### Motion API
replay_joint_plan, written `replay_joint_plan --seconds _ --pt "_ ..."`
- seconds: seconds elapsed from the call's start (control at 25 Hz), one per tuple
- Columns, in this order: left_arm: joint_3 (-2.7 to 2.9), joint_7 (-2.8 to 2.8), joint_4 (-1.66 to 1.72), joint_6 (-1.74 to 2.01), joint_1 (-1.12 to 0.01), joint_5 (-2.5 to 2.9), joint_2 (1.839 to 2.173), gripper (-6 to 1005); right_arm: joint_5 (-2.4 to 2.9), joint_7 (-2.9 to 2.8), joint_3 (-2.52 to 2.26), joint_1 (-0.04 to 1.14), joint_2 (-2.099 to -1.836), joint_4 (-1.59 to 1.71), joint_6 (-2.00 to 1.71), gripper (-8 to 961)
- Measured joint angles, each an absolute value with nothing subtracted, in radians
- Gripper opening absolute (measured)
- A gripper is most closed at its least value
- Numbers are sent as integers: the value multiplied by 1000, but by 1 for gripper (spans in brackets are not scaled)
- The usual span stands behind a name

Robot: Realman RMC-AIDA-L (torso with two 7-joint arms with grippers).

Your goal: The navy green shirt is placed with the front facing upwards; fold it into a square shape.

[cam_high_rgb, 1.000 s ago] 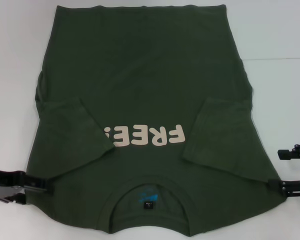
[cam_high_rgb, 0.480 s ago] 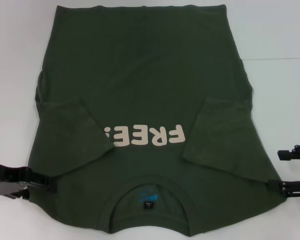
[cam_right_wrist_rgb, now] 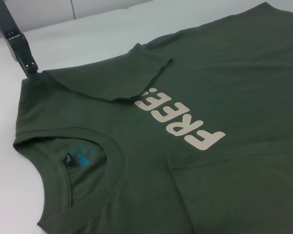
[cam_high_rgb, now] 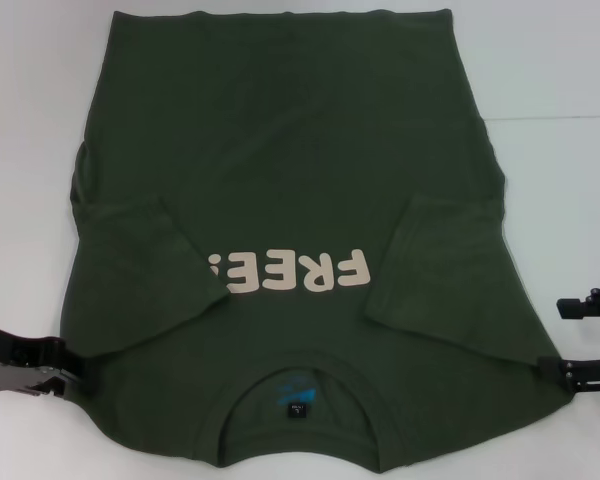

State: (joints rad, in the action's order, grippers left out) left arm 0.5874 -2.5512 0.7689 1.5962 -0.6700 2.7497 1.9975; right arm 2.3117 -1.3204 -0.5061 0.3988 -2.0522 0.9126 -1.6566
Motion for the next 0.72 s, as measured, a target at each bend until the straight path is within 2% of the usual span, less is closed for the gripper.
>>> replay_joint_plan --seconds 0.4,0.52,0.64,0.72 --pt "586 -2553 766 1591 -675 2750 1997 201 2312 -1373 -506 406 -2048 912 -1660 878" --pt "587 -2552 766 1591 -675 2745 1997 32 2309 -1481 -511 412 -2041 934 -1685 878" --pt "583 -2547 770 1593 -676 2742 1996 32 2306 -1713 -513 444 -2020 1002 -1770 877" --pt "582 -2546 771 1594 -676 2741 1994 32 2329 -1909 -526 482 -1994 1034 -1820 877"
